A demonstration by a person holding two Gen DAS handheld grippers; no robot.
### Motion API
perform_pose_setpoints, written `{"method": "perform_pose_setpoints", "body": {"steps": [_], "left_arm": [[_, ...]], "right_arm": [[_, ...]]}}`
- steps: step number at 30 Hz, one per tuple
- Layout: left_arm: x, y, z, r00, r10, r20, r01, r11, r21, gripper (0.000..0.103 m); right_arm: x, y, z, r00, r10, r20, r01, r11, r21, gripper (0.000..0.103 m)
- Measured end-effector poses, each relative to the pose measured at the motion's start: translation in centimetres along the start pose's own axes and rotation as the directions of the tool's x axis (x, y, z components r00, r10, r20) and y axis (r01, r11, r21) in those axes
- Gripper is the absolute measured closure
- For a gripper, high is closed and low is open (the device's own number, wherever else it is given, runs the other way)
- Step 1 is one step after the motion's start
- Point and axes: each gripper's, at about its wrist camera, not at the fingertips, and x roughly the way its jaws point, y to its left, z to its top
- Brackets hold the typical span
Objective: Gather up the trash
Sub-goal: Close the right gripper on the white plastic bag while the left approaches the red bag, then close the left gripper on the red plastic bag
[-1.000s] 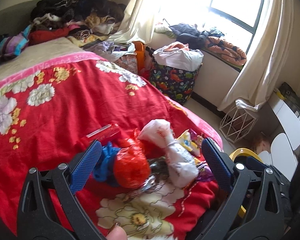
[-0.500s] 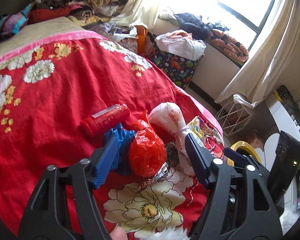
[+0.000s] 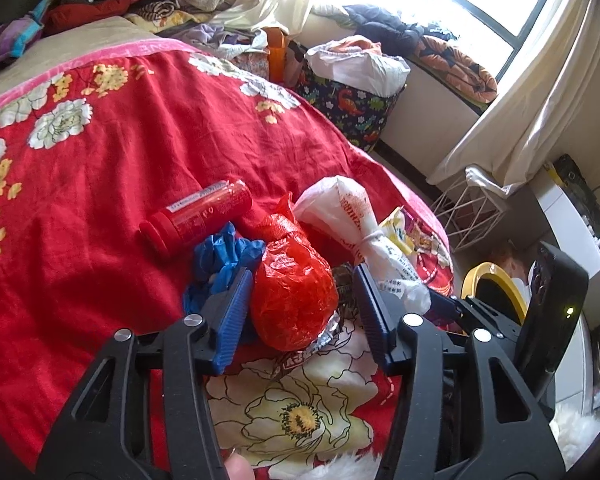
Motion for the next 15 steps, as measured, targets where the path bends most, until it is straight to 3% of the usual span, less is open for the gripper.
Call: {"method": "perform_pose_setpoints", "body": {"steps": [2, 5, 10, 15], "left_arm": [[0.2, 0.0, -0.1, 1.0, 0.001, -0.005, -0.001, 1.0, 0.006, 0.066], [0.5, -0.1, -0.2, 1.0, 0.01, -0.016, -0.01, 1.0, 0.011, 0.077], [0.5, -0.7, -0.3, 1.0, 0.011, -0.02, -0.01, 0.999, 0.042, 0.088], [-1.3, -1.3, 0.6, 0.999, -0.02, 0.047, 0.018, 0.998, 0.058, 0.09]], "right_arm": [[-0.3, 0.0, 0.0, 1.0, 0.014, 0.011, -0.014, 1.0, 0.003, 0.055], [-1.0, -0.1, 0.1, 0.999, 0.028, 0.031, -0.028, 1.0, 0.011, 0.06], [-2.6, -0.5, 0.5, 0.997, 0.038, 0.071, -0.041, 0.998, 0.042, 0.061], [-4.5, -0.7, 0.9, 0.992, 0.044, 0.114, -0.052, 0.997, 0.063, 0.061]]}}
